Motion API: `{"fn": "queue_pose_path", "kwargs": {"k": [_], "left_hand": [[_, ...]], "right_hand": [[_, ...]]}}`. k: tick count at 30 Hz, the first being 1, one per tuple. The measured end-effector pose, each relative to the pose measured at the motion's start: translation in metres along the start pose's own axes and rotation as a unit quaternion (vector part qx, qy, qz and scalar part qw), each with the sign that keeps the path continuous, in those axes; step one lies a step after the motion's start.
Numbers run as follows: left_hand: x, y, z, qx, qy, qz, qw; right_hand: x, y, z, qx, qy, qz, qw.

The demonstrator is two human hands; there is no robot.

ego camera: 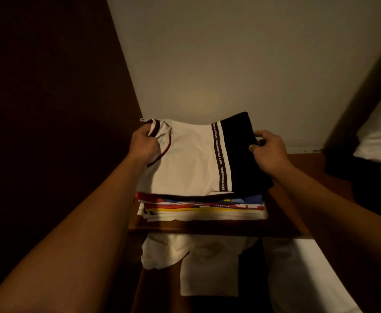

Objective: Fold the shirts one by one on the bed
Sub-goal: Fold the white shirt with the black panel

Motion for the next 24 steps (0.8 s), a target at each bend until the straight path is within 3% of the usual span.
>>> {"fn": "queue_pose_path", "kwargs": {"k": [4, 7, 13, 15, 17, 19, 21, 22, 24], "left_hand": [[0.053, 0.015, 0.039, -0.023, 0.054, 0.028, 0.998], [0.101, 0.019, 0.043, 0.018, 0.108, 0.135, 0.985], [0.119, 0.022, 0.057, -0.001, 0.053, 0.229, 0.972], [0.116, 0.015, 0.051, 0.004, 0.004, 0.355, 0.935], [0.11, 0.001, 0.04, 0.011, -0.072, 0.513, 0.855], [0.093, -0.021, 0.028, 0.009, -0.174, 0.558, 0.811], [0.084, -0.041, 0.018, 0.045, -0.239, 0.524, 0.816], [0.093, -0.049, 0.017, 0.088, -0.23, 0.508, 0.825], [0.132, -0.054, 0.016, 0.189, -0.135, 0.518, 0.823]], "right_hand": [[-0.025, -0.027, 0.011, 0.017, -0.033, -0.024, 0.999], [-0.057, -0.052, 0.002, 0.069, -0.07, -0.045, 0.994], [-0.075, -0.062, -0.012, 0.055, -0.068, -0.089, 0.992], [-0.071, -0.057, -0.02, 0.04, -0.043, -0.223, 0.973], [-0.053, -0.048, -0.024, -0.016, 0.014, -0.374, 0.927], [-0.02, -0.044, -0.024, -0.069, 0.09, -0.411, 0.905], [0.0, -0.062, -0.022, -0.029, 0.151, -0.408, 0.9], [0.002, -0.077, -0.022, 0.015, 0.173, -0.42, 0.891], [-0.01, -0.103, -0.026, 0.099, 0.189, -0.452, 0.866]]}}
Point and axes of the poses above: each hand's wrist, its own z-axis towards the middle knuckle, its own y-axis out of the back of the hand, x = y × z, the point moved 10 cm from there along z, towards the middle knuckle, and after that the axes turned 13 degrees about -z, right-handed, at the moved point
